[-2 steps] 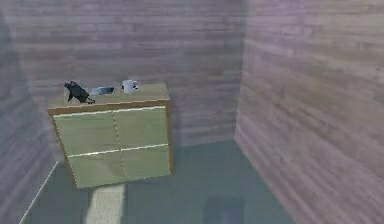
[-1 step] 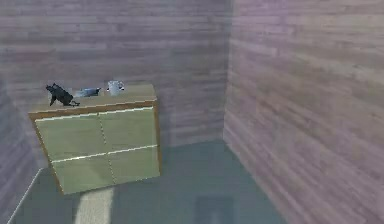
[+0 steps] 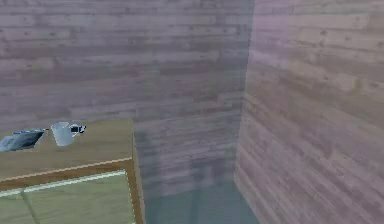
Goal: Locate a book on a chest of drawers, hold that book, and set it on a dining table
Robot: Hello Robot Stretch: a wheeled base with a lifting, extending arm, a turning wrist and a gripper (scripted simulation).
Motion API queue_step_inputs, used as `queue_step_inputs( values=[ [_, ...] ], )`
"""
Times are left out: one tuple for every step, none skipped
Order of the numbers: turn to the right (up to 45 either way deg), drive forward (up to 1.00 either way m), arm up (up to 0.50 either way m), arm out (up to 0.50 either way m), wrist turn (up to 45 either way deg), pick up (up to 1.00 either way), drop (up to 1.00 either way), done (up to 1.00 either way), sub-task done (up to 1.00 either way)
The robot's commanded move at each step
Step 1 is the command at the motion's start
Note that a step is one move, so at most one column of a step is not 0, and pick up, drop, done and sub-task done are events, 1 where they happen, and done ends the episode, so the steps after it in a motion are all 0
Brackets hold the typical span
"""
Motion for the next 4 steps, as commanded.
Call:
queue_step_inputs(
  values=[
    [-15.0, 0.0, 0.0, 0.0, 0.0, 0.0, 0.0, 0.0, 0.0],
    [0.0, 0.25, 0.0, 0.0, 0.0, 0.0, 0.0, 0.0, 0.0],
    [-45.0, 0.0, 0.0, 0.0, 0.0, 0.0, 0.0, 0.0, 0.0],
    [-45.0, 0.0, 0.0, 0.0, 0.0, 0.0, 0.0, 0.0, 0.0]
  ],
)
